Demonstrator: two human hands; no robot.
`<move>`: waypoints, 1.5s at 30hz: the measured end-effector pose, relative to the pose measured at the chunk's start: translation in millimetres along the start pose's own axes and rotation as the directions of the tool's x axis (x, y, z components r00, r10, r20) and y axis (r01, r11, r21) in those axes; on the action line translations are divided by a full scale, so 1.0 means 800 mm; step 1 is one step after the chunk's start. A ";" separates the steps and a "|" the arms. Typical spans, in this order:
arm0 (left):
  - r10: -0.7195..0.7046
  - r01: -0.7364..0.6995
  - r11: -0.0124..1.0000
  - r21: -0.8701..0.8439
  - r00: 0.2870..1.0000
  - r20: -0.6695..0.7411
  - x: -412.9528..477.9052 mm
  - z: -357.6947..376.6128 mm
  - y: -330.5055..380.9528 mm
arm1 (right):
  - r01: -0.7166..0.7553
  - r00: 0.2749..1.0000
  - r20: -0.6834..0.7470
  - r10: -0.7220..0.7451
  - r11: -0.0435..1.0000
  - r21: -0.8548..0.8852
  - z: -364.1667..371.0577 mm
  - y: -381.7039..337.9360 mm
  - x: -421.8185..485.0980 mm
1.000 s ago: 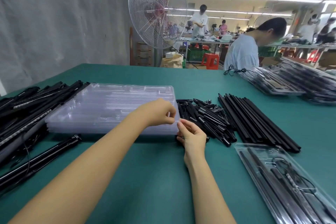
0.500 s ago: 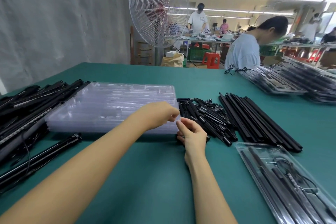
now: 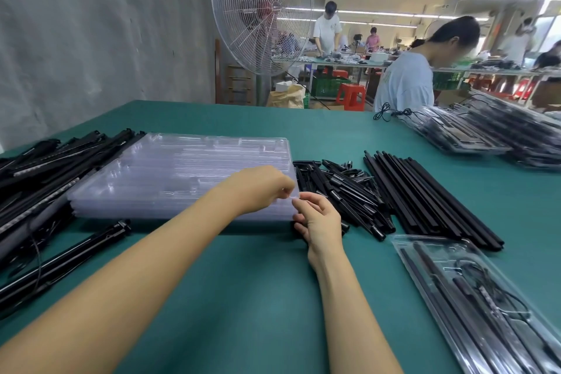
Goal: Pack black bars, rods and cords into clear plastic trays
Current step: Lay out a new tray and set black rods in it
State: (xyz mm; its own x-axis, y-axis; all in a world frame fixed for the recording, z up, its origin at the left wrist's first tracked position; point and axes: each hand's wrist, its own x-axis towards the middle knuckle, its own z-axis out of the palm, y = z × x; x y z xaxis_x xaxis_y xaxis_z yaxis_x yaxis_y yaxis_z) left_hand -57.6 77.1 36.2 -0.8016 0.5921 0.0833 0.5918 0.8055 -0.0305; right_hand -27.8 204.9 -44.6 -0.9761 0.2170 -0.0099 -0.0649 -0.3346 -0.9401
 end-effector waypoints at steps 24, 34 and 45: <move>-0.027 0.007 0.987 -0.162 0.993 -0.118 -0.008 0.012 -0.007 | -0.021 1.000 -0.003 0.021 0.999 -0.046 0.004 0.000 0.002; -0.128 0.066 0.948 -0.310 0.975 -0.181 -0.011 0.022 -0.009 | 0.037 0.998 -0.054 -0.039 0.999 -0.034 0.010 0.001 -0.003; -0.285 0.159 0.773 -0.615 0.952 -0.112 -0.008 0.031 -0.011 | 0.128 0.989 -0.068 -0.131 0.991 -0.042 0.009 0.006 -0.008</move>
State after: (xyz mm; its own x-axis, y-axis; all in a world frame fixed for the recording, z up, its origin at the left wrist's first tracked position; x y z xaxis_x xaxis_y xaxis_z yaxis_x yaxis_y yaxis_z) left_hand -59.9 67.1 11.0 -0.9222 0.3313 0.1997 0.3822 0.7012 0.6018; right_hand -22.9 195.5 -46.4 -0.9428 0.3209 0.0899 -0.1805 -0.2651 -0.9472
